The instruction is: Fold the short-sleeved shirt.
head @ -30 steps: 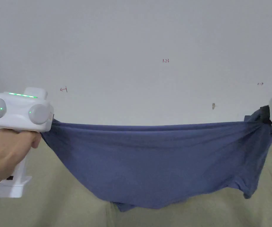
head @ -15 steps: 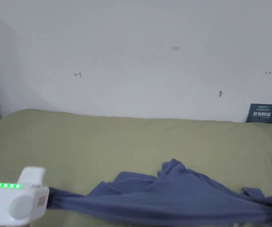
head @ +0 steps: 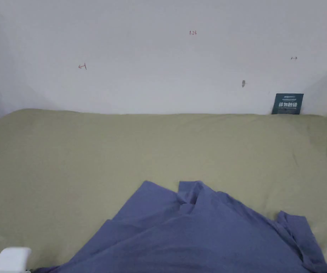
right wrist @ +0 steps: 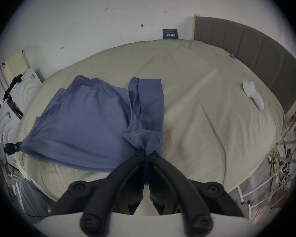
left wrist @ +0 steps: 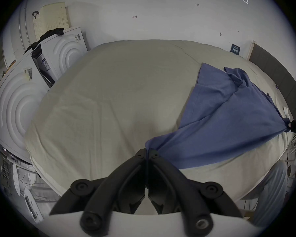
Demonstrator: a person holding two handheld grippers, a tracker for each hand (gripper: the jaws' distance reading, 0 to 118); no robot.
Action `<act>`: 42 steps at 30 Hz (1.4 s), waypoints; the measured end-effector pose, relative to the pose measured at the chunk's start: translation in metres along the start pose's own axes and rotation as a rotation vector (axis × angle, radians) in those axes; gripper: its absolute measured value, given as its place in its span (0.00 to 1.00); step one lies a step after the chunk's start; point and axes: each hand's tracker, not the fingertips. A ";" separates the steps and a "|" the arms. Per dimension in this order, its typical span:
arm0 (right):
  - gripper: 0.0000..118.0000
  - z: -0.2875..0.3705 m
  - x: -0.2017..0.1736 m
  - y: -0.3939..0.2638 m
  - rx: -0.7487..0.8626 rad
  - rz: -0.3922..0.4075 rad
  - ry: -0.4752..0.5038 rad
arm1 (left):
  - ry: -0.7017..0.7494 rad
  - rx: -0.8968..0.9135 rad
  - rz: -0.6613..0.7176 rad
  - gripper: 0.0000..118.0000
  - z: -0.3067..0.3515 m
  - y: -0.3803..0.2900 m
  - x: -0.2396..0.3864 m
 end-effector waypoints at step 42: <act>0.01 0.133 -0.148 -0.029 0.521 0.126 0.137 | 0.030 0.314 0.091 0.00 0.087 -0.020 0.003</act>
